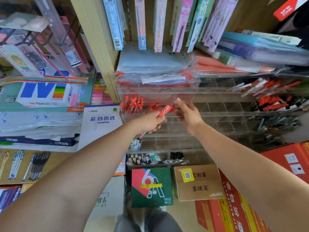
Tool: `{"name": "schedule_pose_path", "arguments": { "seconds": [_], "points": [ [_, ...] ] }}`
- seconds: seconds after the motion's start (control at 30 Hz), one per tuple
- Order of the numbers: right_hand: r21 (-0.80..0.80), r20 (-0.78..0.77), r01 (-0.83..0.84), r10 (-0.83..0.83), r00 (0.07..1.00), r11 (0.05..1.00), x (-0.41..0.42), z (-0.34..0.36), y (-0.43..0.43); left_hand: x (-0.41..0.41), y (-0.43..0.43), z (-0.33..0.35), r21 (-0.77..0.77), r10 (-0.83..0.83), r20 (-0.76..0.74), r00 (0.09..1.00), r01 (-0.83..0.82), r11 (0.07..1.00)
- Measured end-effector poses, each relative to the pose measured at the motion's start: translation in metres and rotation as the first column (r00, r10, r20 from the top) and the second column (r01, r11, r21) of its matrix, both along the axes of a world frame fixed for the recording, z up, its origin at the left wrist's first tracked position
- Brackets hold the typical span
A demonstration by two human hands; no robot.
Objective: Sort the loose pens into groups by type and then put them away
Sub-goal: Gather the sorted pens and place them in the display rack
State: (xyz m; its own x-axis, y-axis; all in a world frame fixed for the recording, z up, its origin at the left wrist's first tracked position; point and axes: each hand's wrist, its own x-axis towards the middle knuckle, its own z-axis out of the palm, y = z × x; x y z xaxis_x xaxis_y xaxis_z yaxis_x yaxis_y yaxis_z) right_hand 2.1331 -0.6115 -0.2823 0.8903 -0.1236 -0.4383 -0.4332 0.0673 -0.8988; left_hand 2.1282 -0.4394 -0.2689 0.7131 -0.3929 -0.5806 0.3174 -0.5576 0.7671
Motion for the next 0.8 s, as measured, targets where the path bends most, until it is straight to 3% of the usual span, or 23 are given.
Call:
{"name": "schedule_pose_path", "arguments": {
  "seconds": [0.07,0.27,0.4,0.5,0.6,0.7,0.8],
  "points": [
    [0.1,0.015,-0.142,0.141,0.99,0.985,-0.007,0.003,0.001,-0.002,-0.009,0.001,-0.01,-0.062,-0.028,0.998,0.062,0.998],
    [0.202,0.032,-0.184,0.181,0.983,0.962,-0.014,0.006,-0.006,-0.002,-0.024,0.004,-0.031,-0.048,-0.012,0.999,0.048,0.998],
    [0.174,0.045,-0.207,0.202,0.978,0.963,-0.012,0.011,-0.011,0.001,-0.027,0.003,0.005,-0.092,0.024,0.995,0.092,0.996],
    [0.077,0.071,-0.009,0.003,0.997,0.997,-0.001,0.013,-0.02,0.007,-0.022,0.0,0.183,-0.14,0.202,0.969,0.103,0.978],
    [0.02,0.118,0.23,-0.23,0.966,0.973,0.012,0.017,-0.031,0.012,-0.014,-0.006,0.333,-0.132,0.372,0.919,0.001,0.943],
    [-0.028,0.16,0.362,-0.353,0.922,0.932,0.023,0.015,-0.035,0.015,-0.008,-0.014,0.383,-0.115,0.404,0.908,-0.054,0.922],
    [-0.11,0.163,0.381,-0.362,0.918,0.918,0.029,0.006,-0.03,0.014,-0.009,-0.017,0.411,-0.136,0.42,0.897,-0.054,0.91]
  ]
}}
